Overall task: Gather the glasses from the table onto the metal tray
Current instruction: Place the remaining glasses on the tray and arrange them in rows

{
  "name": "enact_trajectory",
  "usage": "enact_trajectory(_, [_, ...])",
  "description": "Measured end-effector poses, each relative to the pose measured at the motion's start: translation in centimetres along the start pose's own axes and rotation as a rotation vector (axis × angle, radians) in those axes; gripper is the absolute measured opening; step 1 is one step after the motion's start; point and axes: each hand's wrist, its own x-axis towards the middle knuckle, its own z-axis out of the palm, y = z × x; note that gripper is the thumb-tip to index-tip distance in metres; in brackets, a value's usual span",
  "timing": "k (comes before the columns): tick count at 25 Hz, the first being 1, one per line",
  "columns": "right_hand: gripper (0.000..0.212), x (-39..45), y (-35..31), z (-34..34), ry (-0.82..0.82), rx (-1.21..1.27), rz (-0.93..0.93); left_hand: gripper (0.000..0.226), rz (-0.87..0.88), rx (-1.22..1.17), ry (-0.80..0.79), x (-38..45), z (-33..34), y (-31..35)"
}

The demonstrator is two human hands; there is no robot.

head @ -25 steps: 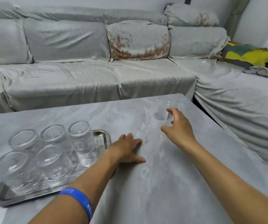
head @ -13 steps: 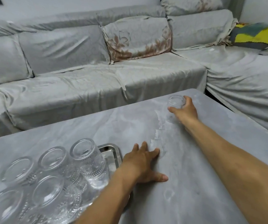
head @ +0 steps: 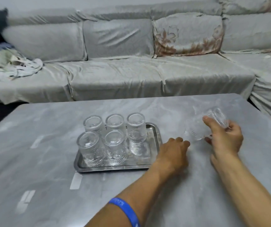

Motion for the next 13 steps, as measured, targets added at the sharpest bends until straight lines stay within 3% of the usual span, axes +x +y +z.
enact_trajectory(5, [0.063, -8.4, -1.5, 2.6, -0.166, -0.046, -0.078, 0.026, -0.088, -0.303, 0.518, -11.2, -5.8, -5.1])
enact_trajectory(7, [0.060, -10.7, -0.3, 3.7, -0.249, -0.138, -0.125, 0.017, -0.244, -0.343, 0.680, -15.8, -7.9, -9.3])
enact_trajectory(10, [0.060, -12.5, 1.4, 5.3, -0.376, -0.304, -0.194, 0.018, -0.486, -0.389, 0.746, -19.4, -9.1, -15.1])
enact_trajectory(13, [0.063, -13.2, 2.4, 6.5, -0.443, -0.416, -0.248, 0.037, -0.622, -0.500, 0.699, -19.1, -8.5, -18.7])
